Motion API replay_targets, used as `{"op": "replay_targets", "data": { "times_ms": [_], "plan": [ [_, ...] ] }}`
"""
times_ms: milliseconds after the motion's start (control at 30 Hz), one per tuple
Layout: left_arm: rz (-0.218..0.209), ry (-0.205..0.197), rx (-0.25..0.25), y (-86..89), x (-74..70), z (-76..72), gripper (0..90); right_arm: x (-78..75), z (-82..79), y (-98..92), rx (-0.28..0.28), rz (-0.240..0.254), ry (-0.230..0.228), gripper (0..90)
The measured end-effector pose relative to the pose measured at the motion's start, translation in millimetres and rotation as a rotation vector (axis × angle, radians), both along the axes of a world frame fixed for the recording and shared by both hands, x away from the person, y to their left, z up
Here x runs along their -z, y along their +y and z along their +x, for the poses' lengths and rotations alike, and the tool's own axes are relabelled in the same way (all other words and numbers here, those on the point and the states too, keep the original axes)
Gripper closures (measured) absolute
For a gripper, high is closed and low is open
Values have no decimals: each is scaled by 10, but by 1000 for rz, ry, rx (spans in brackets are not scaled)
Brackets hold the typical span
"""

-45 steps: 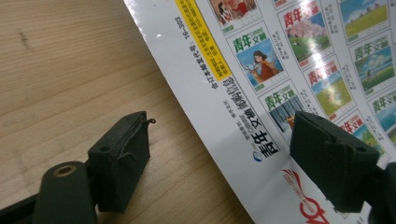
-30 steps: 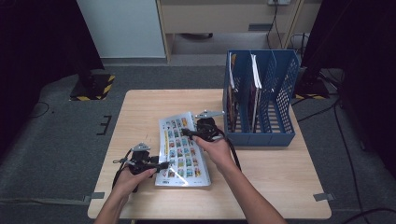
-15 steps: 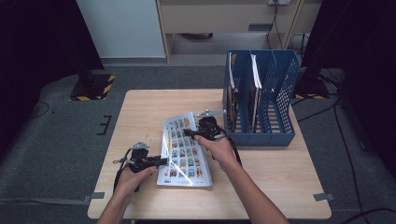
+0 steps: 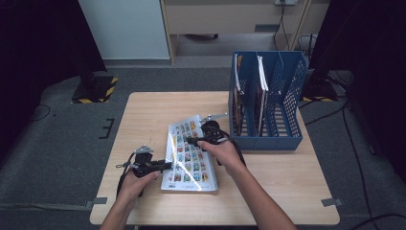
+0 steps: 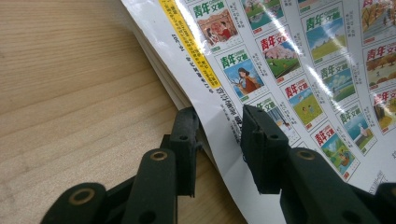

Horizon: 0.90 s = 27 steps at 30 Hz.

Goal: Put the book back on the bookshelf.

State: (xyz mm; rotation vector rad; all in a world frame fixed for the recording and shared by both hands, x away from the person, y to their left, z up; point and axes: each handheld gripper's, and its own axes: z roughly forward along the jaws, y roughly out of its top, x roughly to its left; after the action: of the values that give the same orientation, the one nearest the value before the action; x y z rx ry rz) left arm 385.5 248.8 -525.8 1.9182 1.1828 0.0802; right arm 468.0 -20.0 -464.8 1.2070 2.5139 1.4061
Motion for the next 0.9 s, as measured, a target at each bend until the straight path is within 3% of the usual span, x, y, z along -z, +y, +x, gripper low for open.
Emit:
{"op": "replay_targets", "data": {
  "times_ms": [133, 267, 467, 633, 900],
  "plan": [
    [1, -3, 1, -2, 0, -2, 656, 72, 0, 43, -14, -29, 21, 558],
    [0, -5, 1, -1, 0, -2, 656, 124, -8, 58, 14, -55, 9, 669],
    [0, 0, -7, 8, 2, 4, 634, 131, -17, 29, 53, -36, 19, 705],
    [22, -23, -9, 8, 6, 11, 535, 86, -63, 41, 37, -33, -24, 710],
    [10, -21, 4, -29, 33, 24, 369, -11, -124, 49, 1, -3, -111, 714]
  ]
}}
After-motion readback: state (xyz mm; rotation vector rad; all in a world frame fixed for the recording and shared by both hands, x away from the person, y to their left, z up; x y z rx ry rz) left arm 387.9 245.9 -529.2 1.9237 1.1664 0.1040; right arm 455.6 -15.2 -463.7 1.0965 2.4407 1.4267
